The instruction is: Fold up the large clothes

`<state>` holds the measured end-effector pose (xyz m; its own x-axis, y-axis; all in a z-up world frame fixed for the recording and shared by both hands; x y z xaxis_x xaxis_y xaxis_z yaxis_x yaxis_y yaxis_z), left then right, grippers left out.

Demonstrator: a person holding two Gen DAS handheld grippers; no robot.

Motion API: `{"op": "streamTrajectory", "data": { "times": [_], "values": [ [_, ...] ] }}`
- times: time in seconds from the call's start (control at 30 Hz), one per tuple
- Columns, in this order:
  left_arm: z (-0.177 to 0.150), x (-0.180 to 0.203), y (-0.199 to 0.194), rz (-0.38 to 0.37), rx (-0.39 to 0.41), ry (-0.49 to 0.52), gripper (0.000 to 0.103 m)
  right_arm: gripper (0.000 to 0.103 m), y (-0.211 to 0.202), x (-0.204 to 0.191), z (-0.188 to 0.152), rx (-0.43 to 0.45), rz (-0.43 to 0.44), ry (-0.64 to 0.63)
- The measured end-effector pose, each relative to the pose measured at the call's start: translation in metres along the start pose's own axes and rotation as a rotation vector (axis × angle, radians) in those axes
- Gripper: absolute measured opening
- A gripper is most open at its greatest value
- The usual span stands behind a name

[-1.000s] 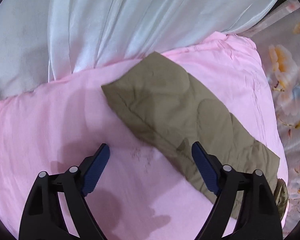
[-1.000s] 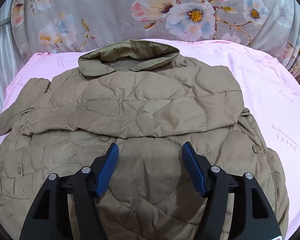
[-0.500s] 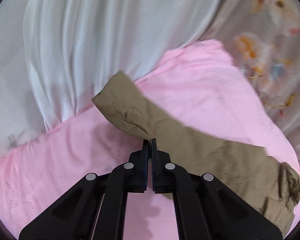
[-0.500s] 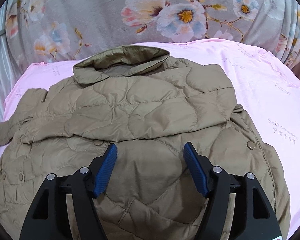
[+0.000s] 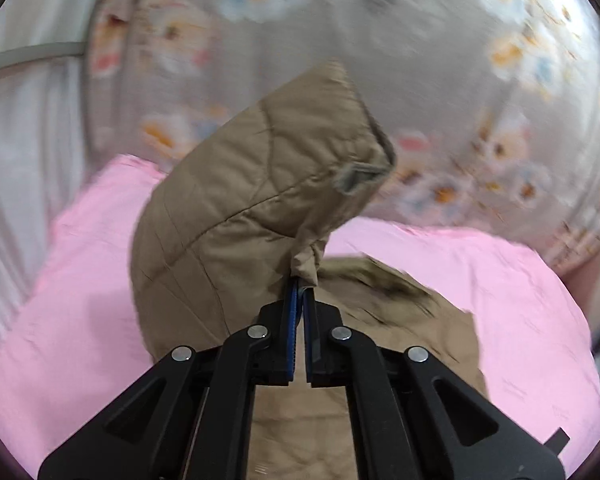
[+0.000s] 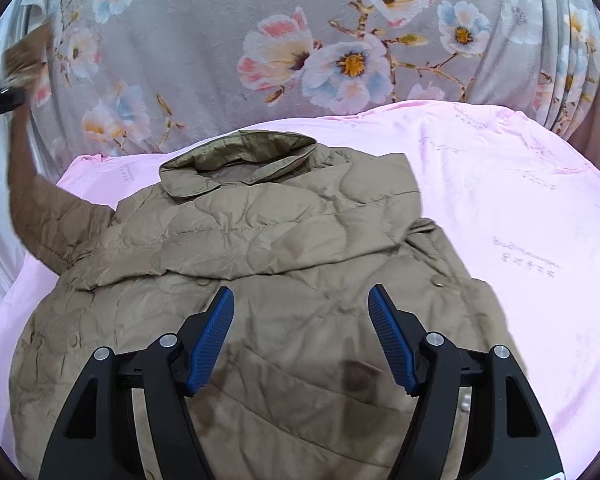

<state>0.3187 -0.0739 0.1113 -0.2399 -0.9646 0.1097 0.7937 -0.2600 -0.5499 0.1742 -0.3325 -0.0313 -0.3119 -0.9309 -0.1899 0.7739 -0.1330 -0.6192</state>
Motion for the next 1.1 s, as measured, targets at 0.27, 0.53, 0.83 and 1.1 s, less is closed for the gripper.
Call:
{"op": "streamTrajectory", "data": {
  "times": [0.27, 0.53, 0.83, 1.1],
  "values": [
    [-0.092, 0.052, 0.055, -0.112, -0.203, -0.039, 0.068, 0.073, -0.021, 0.040, -0.019, -0.016, 0.000, 0.058],
    [-0.104, -0.060, 0.082, -0.080, -0.320, -0.342, 0.073, 0.074, -0.020, 0.041, 0.005, -0.031, 0.067, 0.061],
    [-0.141, -0.144, 0.131, -0.133, -0.454, -0.681, 0.073, 0.075, 0.043, 0.006, 0.031, -0.155, 0.229, 0.154],
    [-0.131, -0.153, 0.145, -0.177, -0.424, -0.778, 0.058, 0.019, 0.088, -0.002, 0.021, -0.249, 0.239, 0.194]
  ]
}}
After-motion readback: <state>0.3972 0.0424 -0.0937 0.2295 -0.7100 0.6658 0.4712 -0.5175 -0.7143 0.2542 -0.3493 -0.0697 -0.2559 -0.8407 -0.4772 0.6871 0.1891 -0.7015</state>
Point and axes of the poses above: each gripper's, at about its wrist camera, not at the fingertips, and y roughly the way its jaws point, x to its right, z to its top, the point moved 8 cm from there along y, roughly the way its jaws point, and after that the axes turned 6 degrees about z, right-handed, at the moved point
